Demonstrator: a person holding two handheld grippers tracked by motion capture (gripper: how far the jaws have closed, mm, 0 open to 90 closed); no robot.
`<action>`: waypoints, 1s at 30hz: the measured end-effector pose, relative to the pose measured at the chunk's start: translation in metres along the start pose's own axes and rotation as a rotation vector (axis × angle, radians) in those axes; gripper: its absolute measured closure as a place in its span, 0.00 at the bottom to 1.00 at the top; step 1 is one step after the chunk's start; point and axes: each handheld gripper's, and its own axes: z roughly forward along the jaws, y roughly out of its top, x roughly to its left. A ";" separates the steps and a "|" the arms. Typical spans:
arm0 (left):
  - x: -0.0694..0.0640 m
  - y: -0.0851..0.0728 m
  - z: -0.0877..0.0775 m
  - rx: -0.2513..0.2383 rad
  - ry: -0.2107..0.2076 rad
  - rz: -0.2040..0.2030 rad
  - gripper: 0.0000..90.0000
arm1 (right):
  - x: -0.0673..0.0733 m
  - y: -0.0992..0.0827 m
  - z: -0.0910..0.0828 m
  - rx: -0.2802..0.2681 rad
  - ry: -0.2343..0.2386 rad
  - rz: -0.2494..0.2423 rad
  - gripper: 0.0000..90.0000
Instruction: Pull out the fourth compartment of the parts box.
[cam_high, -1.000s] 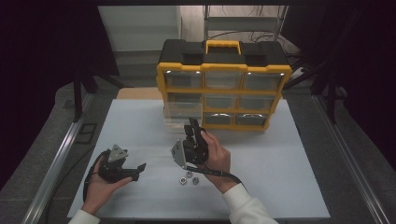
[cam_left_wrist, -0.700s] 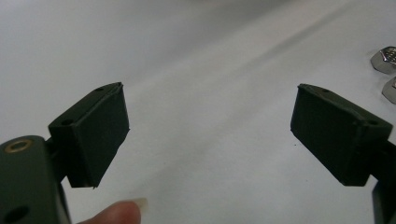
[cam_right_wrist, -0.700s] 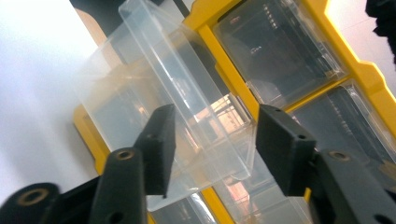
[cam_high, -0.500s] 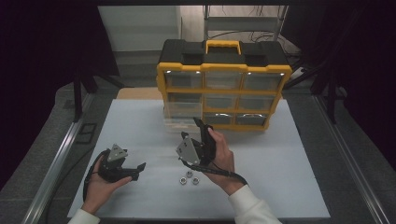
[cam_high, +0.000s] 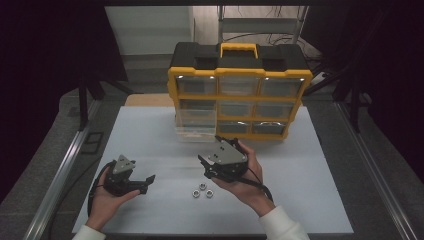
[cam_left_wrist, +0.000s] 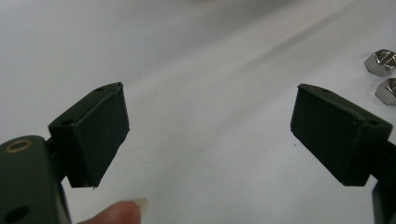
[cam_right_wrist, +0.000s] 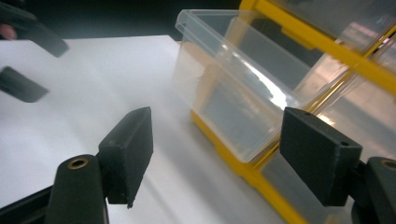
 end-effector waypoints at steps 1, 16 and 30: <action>0.000 0.001 0.000 -0.002 -0.001 0.000 0.14 | -0.001 -0.001 -0.001 0.001 0.018 0.015 0.30; -0.004 0.000 -0.004 -0.018 -0.015 -0.003 0.14 | -0.018 -0.029 -0.005 0.104 0.224 0.225 0.28; -0.006 0.000 -0.009 -0.021 0.003 -0.008 0.14 | -0.020 -0.033 -0.001 0.177 0.295 0.263 0.28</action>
